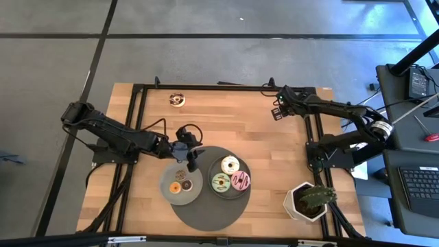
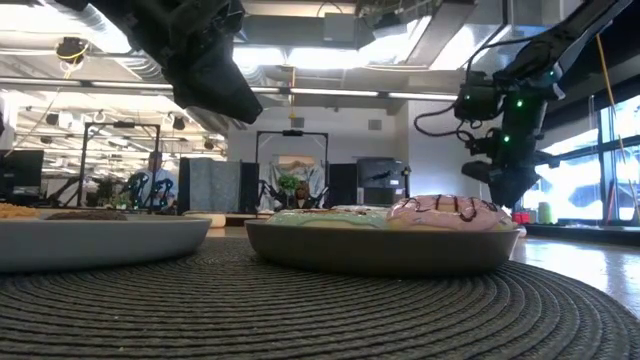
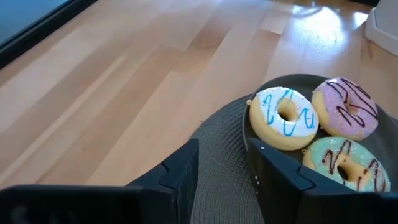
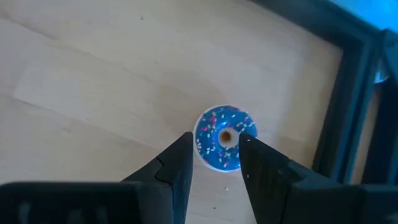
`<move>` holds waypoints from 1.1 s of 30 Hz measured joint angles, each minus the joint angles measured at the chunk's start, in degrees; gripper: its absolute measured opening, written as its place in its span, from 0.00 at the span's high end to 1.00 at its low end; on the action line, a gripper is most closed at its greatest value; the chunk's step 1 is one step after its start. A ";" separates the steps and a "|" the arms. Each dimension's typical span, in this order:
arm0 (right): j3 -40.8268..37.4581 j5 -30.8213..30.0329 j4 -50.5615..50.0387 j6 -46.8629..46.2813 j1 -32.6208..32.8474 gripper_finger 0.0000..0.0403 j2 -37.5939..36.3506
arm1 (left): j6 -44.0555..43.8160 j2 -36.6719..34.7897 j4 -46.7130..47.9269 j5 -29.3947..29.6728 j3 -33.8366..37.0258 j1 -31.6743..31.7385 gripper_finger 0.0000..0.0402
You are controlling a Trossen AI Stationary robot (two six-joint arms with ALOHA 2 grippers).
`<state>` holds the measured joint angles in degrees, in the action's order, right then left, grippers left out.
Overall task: Pick & Place donuts
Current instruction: Put the small blue donut on the gray plate
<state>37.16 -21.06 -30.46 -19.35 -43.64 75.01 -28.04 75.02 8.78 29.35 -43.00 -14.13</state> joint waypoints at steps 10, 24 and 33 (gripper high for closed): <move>-0.30 1.71 1.53 0.07 -0.11 0.67 6.48 | 0.34 0.00 0.46 -0.53 0.00 0.00 0.67; -0.30 1.46 1.93 3.35 -0.13 0.91 7.91 | 0.36 0.00 0.46 -0.53 0.00 0.00 0.68; -0.30 -1.62 1.95 5.57 -0.13 0.97 7.91 | 0.34 0.00 0.46 -0.53 0.00 0.00 0.68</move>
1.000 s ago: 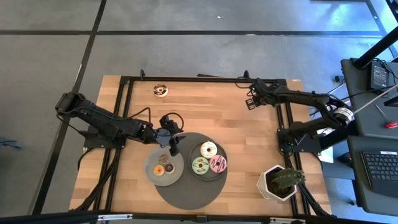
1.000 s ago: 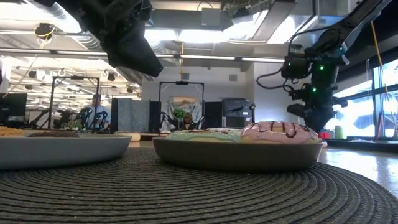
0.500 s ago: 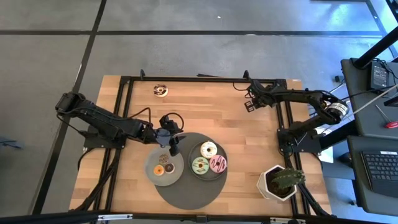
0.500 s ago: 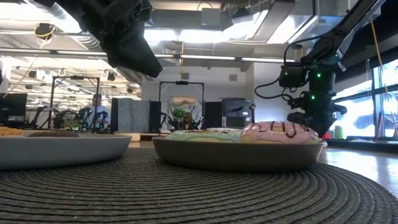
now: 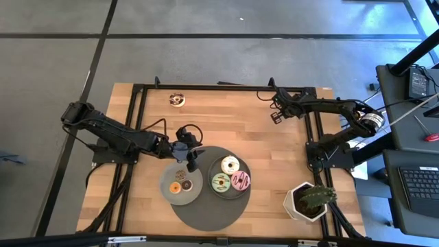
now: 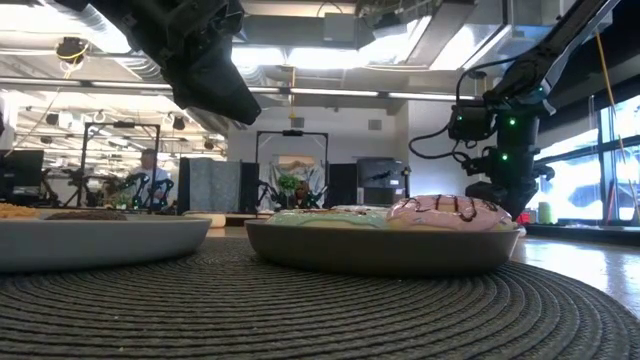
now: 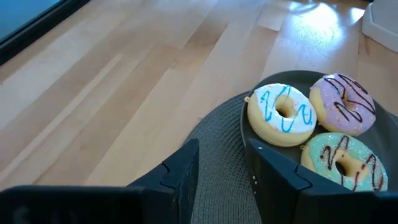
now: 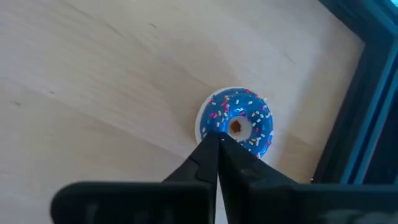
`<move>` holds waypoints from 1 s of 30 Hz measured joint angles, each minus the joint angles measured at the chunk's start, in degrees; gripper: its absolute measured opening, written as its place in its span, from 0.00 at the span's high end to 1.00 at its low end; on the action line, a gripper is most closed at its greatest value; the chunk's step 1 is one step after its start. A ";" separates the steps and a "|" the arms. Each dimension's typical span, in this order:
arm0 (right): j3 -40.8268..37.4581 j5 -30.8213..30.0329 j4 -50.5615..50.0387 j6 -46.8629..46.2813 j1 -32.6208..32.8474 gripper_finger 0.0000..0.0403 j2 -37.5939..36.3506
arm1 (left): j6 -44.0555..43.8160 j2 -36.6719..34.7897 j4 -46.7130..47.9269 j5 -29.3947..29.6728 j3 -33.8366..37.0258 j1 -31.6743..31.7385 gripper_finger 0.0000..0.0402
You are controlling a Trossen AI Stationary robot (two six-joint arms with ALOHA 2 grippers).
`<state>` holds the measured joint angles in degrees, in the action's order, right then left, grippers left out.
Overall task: Pick & Place donuts
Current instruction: Put the small blue donut on the gray plate
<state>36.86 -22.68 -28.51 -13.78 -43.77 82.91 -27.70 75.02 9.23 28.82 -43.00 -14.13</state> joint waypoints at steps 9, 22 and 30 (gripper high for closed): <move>0.00 1.71 -0.04 -0.98 0.02 0.95 -0.04 | 0.00 0.00 0.00 0.02 0.00 0.00 0.68; 0.00 1.73 -0.04 -0.69 0.02 0.90 -0.04 | -0.01 0.00 -0.02 0.01 0.00 0.00 0.68; -1.32 1.45 1.30 -0.44 0.02 0.76 -0.09 | 0.00 0.00 -0.02 0.02 0.00 -0.02 0.68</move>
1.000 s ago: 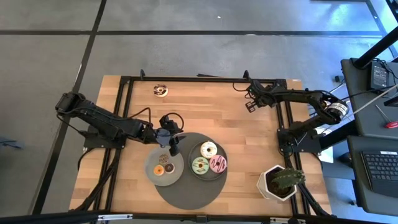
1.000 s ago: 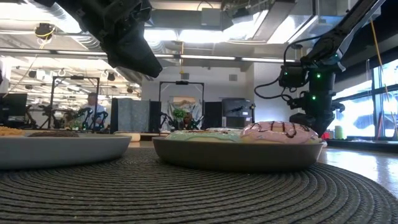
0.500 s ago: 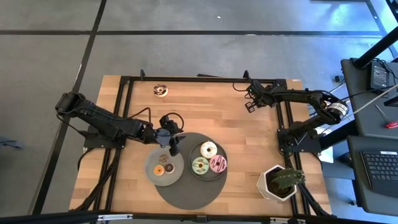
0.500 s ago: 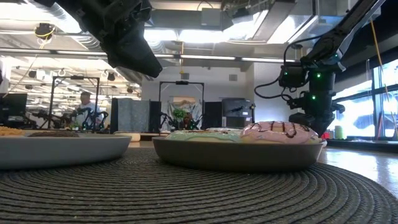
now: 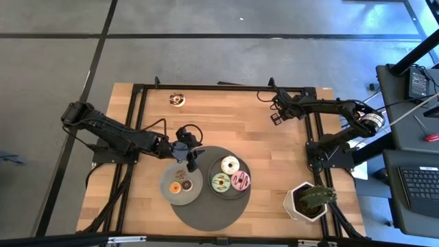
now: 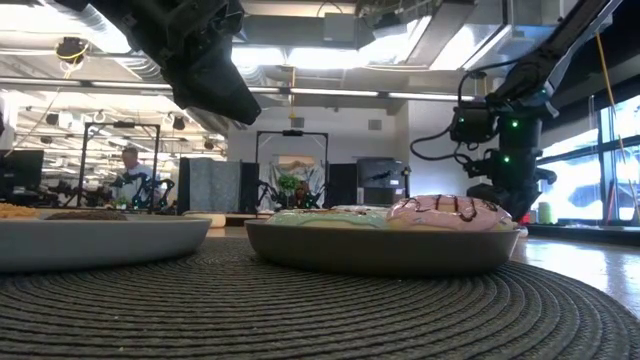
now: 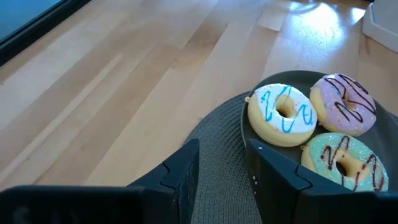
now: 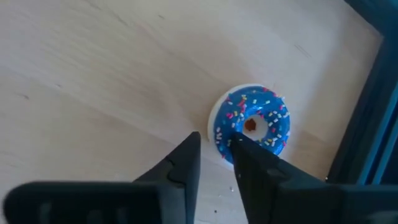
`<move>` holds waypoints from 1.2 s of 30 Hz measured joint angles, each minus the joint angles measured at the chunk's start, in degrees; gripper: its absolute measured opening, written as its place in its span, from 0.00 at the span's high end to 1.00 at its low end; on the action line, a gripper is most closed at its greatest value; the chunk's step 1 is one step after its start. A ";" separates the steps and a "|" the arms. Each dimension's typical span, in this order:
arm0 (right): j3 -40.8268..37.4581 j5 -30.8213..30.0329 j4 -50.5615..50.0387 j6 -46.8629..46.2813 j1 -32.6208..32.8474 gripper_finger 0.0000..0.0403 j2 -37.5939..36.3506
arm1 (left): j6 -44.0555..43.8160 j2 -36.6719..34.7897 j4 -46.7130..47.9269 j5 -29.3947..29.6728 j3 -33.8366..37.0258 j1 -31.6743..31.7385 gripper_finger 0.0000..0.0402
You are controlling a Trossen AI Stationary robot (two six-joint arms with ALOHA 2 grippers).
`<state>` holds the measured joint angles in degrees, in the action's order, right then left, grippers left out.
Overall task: Pick & Place donuts
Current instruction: Put the small blue donut on the gray plate
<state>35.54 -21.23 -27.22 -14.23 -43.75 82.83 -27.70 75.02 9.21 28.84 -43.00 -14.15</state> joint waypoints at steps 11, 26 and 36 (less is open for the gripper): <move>-0.33 -0.49 0.67 1.38 0.00 0.80 0.00 | -0.01 0.00 0.00 0.00 0.00 0.01 0.68; -0.19 -3.14 -0.05 4.09 -0.02 0.98 0.02 | 0.00 0.00 0.00 -0.02 0.00 0.01 0.68; 4.46 -3.16 -7.81 1.88 4.66 0.99 0.07 | 2.06 0.00 0.22 -0.26 0.00 0.00 0.68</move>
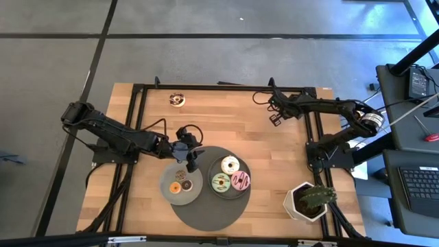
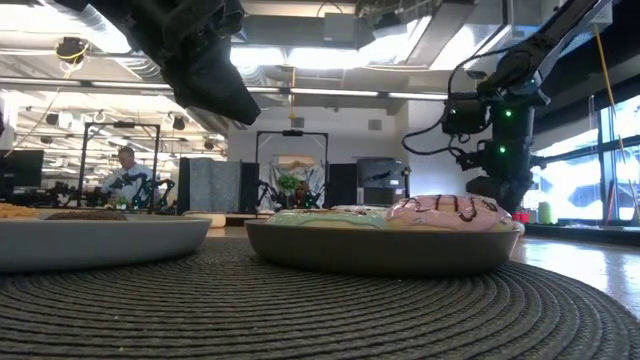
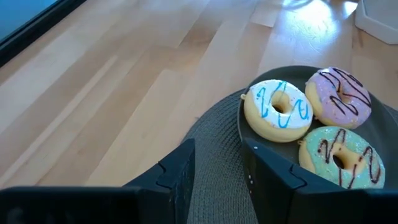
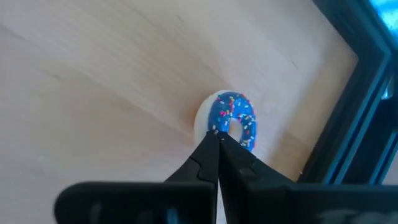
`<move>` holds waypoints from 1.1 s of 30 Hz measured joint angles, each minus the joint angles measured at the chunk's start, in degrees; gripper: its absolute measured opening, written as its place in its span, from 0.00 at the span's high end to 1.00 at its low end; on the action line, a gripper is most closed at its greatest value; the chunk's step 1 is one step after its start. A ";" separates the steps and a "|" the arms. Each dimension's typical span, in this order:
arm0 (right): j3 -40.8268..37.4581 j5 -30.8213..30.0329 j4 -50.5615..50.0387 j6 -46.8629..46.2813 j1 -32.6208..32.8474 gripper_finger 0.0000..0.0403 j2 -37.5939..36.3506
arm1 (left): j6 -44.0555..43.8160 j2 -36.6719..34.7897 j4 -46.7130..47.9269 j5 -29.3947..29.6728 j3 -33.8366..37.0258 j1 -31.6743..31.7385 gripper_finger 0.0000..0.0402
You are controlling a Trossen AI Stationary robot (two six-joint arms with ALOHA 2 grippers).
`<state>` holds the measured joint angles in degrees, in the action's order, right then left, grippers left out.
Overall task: Pick & Place donuts
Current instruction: Put the small blue donut on the gray plate
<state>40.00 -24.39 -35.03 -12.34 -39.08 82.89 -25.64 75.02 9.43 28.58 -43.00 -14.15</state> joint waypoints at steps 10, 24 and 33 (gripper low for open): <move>7.75 0.95 -1.01 -0.69 11.25 1.00 0.00 | 0.97 -0.26 2.80 -2.98 0.00 -0.06 0.68; 21.43 4.79 19.37 18.18 32.28 1.00 0.07 | -18.64 -6.61 18.34 -4.46 -0.02 -6.98 0.68; 22.71 5.16 31.17 28.75 40.18 1.00 9.22 | -23.31 -9.99 20.48 0.42 -0.02 -10.94 0.68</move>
<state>62.72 -19.23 -3.86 16.41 1.10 92.11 -48.95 65.03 29.91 28.99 -43.03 -25.09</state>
